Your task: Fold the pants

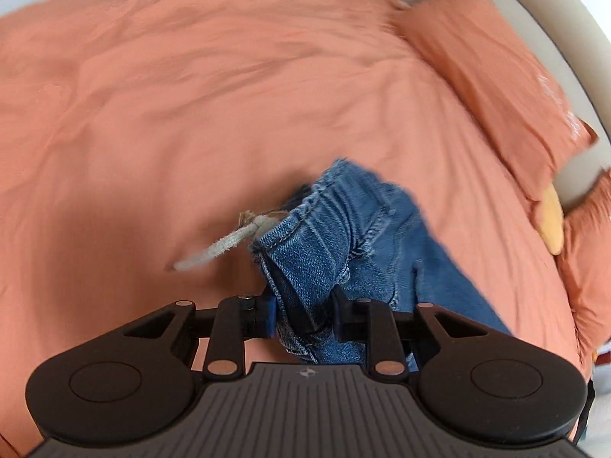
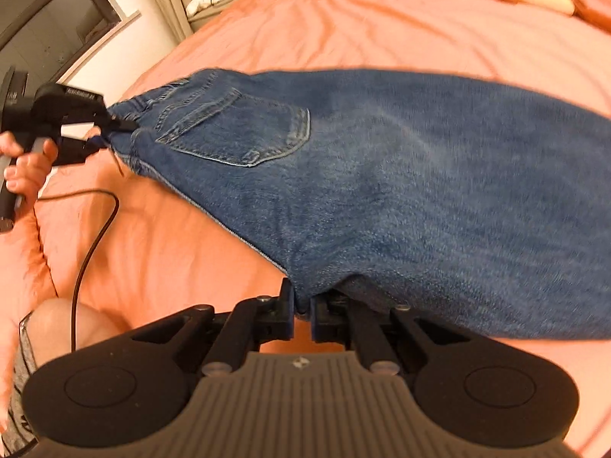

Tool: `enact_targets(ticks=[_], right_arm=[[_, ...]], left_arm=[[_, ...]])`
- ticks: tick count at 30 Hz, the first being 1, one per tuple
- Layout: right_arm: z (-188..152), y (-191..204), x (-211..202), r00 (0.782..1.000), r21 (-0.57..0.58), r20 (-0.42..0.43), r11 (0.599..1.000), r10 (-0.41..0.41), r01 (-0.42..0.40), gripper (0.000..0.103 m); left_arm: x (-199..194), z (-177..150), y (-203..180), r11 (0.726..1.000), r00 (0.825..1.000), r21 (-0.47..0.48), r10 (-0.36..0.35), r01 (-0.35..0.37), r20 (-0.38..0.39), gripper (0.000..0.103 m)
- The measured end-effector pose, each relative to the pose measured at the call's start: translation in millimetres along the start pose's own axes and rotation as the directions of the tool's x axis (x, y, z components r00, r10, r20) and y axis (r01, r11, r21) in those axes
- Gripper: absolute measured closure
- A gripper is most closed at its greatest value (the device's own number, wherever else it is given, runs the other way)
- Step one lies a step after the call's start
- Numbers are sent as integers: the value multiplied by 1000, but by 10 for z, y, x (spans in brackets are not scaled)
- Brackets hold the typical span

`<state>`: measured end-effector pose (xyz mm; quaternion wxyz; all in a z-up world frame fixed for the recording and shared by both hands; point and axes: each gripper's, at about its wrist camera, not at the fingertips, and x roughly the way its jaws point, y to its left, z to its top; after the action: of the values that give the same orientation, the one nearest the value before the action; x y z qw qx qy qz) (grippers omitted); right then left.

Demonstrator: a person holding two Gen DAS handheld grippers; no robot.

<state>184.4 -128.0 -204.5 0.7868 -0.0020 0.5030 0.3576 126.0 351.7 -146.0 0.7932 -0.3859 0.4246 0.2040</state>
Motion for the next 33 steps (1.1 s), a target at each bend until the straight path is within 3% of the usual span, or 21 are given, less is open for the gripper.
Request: enact_targets(ticks=[3, 6, 9, 11, 13, 14, 16, 17, 21, 24, 25, 28, 29, 30, 33], right_arm=[[-139, 26, 180, 999, 16, -23, 999, -38, 39, 100], [-145, -48, 292, 997, 45, -45, 997, -58, 60, 100], [-83, -15, 300, 995, 66, -61, 994, -81, 85, 98], [-51, -5, 290, 993, 83, -74, 992, -88, 94, 95], [-4, 49, 275, 992, 86, -83, 991, -93, 100, 85], [-32, 60, 264, 992, 87, -91, 991, -91, 99, 81], [-33, 50, 190, 991, 79, -106, 992, -85, 94, 62], [-15, 43, 119, 989, 70, -116, 993, -89, 97, 62], [84, 4, -136, 983, 24, -142, 992, -119, 123, 61], [259, -3, -301, 979, -21, -123, 986, -165, 164, 55], [322, -3, -338, 977, -37, -113, 983, -182, 179, 53], [500, -22, -382, 968, -77, -86, 970, -237, 231, 53], [564, -25, -361, 964, -86, -75, 965, -255, 248, 53], [628, -26, -321, 961, -92, -62, 961, -269, 262, 53], [788, 9, -180, 961, -97, -16, 957, -276, 273, 55]], left_arm=[[230, -70, 187, 999, 999, -38, 13, -14, -47, 73], [394, -91, 102, 998, 998, 35, 53, -52, -46, 71], [460, -33, 18, 992, 993, 97, 87, -79, -77, 60], [456, 40, -14, 988, 990, 127, 97, -84, -103, 47], [404, 123, -60, 978, 987, 189, 110, -86, -121, 37], [362, 166, -90, 972, 985, 224, 107, -75, -135, 35], [262, 259, -139, 961, 980, 272, 98, -48, -175, 31], [195, 328, -185, 953, 977, 300, 103, -44, -185, 32], [-269, 634, -425, 871, 979, 479, 179, -110, -101, 33], [-502, 867, -571, 809, 974, 580, 199, -99, -112, 30], [-566, 920, -650, 769, 970, 630, 221, -110, -100, 30], [-719, 1009, -887, 609, 956, 769, 293, -193, 8, 28], [-753, 1032, -949, 585, 958, 787, 286, -196, 26, 23], [-760, 1061, -989, 583, 964, 793, 264, -177, 20, 22], [-665, 1047, -1009, 620, 985, 781, 168, -74, -39, 21]])
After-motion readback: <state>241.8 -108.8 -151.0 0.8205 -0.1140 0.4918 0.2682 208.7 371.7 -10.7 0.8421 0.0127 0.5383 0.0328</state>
